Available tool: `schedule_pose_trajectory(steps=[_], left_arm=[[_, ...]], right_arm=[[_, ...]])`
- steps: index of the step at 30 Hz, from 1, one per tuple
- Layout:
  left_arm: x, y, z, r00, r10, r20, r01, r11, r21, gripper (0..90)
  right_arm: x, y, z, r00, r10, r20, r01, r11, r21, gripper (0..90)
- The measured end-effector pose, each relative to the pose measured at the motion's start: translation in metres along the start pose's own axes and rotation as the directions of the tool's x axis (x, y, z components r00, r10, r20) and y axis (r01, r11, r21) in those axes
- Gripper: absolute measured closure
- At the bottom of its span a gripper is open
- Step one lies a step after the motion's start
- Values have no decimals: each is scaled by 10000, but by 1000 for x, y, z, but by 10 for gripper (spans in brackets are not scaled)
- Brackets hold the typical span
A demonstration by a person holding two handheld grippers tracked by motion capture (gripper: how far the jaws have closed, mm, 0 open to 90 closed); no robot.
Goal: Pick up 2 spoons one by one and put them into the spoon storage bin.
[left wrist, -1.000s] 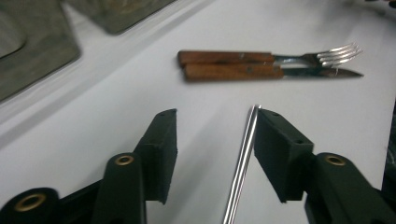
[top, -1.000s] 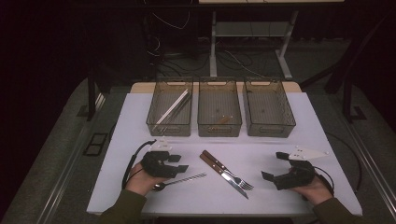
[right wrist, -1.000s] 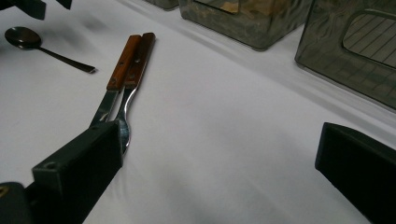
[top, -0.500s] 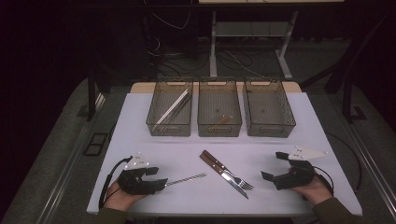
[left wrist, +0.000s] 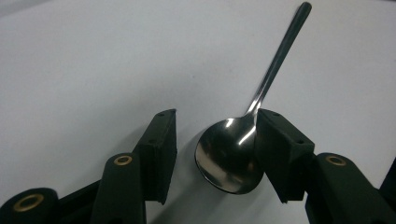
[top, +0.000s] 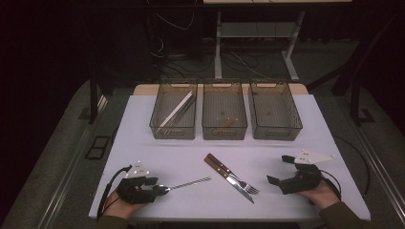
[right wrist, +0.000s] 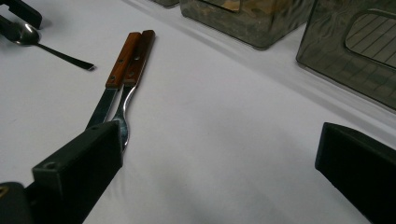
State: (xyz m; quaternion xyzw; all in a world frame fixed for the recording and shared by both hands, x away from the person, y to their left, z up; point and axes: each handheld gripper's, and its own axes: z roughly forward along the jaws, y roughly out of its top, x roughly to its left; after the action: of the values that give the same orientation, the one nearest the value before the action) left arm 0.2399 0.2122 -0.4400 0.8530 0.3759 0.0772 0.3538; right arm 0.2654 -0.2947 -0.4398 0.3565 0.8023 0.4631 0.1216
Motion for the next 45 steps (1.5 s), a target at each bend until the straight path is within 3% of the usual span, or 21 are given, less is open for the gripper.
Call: schedule_pose_trajectory(steps=[13,17,19,25,30,39,45], left_arm=[[-8,0,2,9977,648,-212,-641,9974,322,548],[-8,1,1,9956,936,-83,-932,9948,407,642],[-8,0,1,9976,686,48,-687,9972,298,682],[-5,0,0,9963,427,749,-437,9990,120,785],[-5,2,-4,9925,416,1151,-386,9989,-282,870],[-6,6,-5,9934,625,959,-596,9977,-332,884],[-5,8,-8,9954,374,884,-313,9971,-691,884]], right_arm=[[0,0,0,10000,-19,-11,19,10000,-1,8],[0,0,0,10000,-21,-5,21,10000,11,9],[0,0,0,10000,-34,-10,34,10000,-2,9],[0,0,0,10000,-45,7,45,10000,14,9],[0,0,0,10000,-41,-2,41,10000,4,9],[-1,0,0,10000,-16,-31,16,10000,-15,9],[0,1,0,10000,-52,-45,52,10000,-11,9]])
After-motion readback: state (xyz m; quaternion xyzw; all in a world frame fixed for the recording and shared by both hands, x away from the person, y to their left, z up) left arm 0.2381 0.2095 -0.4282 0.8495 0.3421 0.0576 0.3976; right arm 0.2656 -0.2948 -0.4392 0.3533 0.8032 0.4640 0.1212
